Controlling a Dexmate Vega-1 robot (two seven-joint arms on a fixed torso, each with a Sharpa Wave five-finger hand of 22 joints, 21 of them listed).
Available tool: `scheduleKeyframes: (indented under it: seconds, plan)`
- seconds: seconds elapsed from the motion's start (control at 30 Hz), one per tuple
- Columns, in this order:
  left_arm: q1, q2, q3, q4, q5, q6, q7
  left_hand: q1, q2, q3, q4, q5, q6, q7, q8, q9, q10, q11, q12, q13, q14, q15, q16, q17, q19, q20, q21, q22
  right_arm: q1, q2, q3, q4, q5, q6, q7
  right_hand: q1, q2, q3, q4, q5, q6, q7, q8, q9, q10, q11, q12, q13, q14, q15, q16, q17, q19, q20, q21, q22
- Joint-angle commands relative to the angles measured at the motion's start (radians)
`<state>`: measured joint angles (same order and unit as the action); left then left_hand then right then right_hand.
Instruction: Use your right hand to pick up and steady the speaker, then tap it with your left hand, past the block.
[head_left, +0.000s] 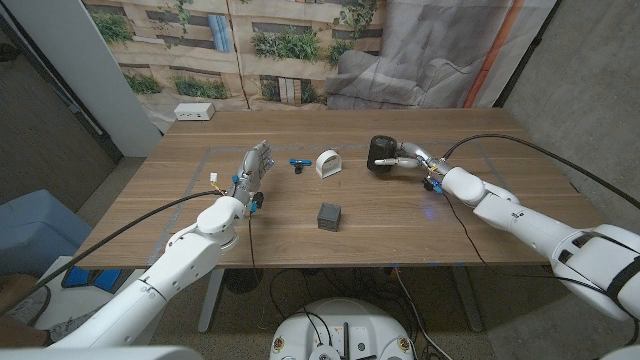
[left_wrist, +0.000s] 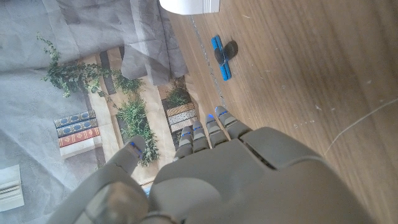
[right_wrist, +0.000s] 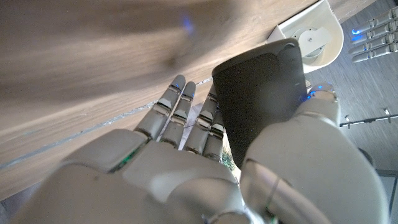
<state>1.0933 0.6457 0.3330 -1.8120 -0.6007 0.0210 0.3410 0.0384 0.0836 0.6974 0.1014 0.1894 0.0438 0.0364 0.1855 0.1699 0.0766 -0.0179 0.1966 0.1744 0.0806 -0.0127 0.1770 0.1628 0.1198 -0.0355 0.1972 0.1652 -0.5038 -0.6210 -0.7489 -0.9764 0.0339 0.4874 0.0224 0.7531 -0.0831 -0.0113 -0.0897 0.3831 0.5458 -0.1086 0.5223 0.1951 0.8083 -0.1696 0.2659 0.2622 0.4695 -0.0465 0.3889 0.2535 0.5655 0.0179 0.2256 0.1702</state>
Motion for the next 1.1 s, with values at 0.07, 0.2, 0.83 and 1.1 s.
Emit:
scheduleKeyframes:
  seconds: [0.07, 0.2, 0.83, 1.1]
  plan:
    - [-0.015, 0.016, -0.009, -0.016, 0.018, 0.014, -0.003, 0.011, 0.073, 0.006, -0.010, 0.008, 0.014, 0.002, 0.005, 0.004, 0.013, -0.001, -0.003, 0.002, 0.011, 0.001, 0.000, 0.002, 0.010, -0.035, -0.002, 0.003, -0.092, -0.066, 0.097, -0.326, 0.010, -0.256, 0.017, 0.003, 0.020, -0.013, 0.002, 0.001, 0.055, -0.020, 0.006, 0.002, 0.061, -0.031, 0.007, 0.009, 0.022, -0.125, 0.011, 0.003, 0.011, 0.006, -0.001, 0.002]
    - [-0.023, 0.023, -0.008, -0.027, 0.018, 0.037, -0.003, 0.014, 0.074, 0.009, -0.015, 0.007, 0.017, 0.003, 0.006, 0.004, 0.013, 0.001, -0.003, 0.002, 0.012, 0.002, -0.001, 0.002, 0.012, -0.034, -0.002, 0.003, -0.113, -0.084, 0.118, -0.404, 0.028, -0.335, 0.031, -0.003, 0.022, -0.016, 0.005, 0.001, 0.059, -0.018, 0.007, 0.002, 0.067, -0.030, 0.008, 0.013, 0.028, -0.123, 0.014, 0.004, 0.013, 0.007, -0.004, 0.002]
    - [-0.032, 0.083, 0.012, -0.141, 0.063, 0.180, 0.031, 0.131, 0.065, 0.060, -0.187, -0.007, 0.045, -0.001, 0.010, 0.004, 0.044, -0.008, -0.003, 0.002, 0.032, -0.008, -0.001, 0.001, 0.044, -0.034, -0.006, 0.001, -0.206, -0.156, 0.159, -0.764, 0.066, -0.752, 0.010, 0.000, 0.026, -0.024, 0.005, 0.002, 0.080, -0.003, 0.011, 0.003, 0.093, -0.024, 0.014, 0.028, 0.072, -0.125, 0.031, 0.007, 0.046, 0.037, -0.006, 0.003]
    - [-0.025, 0.095, 0.019, -0.169, 0.091, 0.208, 0.053, 0.176, 0.041, 0.060, -0.262, -0.006, 0.075, -0.007, 0.021, 0.005, 0.059, -0.021, -0.002, 0.002, 0.042, -0.017, 0.000, 0.001, 0.057, -0.034, -0.007, 0.001, -0.212, -0.170, 0.156, -0.848, 0.087, -0.896, -0.001, -0.008, 0.024, -0.031, 0.008, 0.001, 0.096, 0.005, 0.015, 0.002, 0.123, -0.014, 0.024, 0.034, 0.085, -0.116, 0.035, 0.006, 0.048, 0.047, -0.011, 0.003]
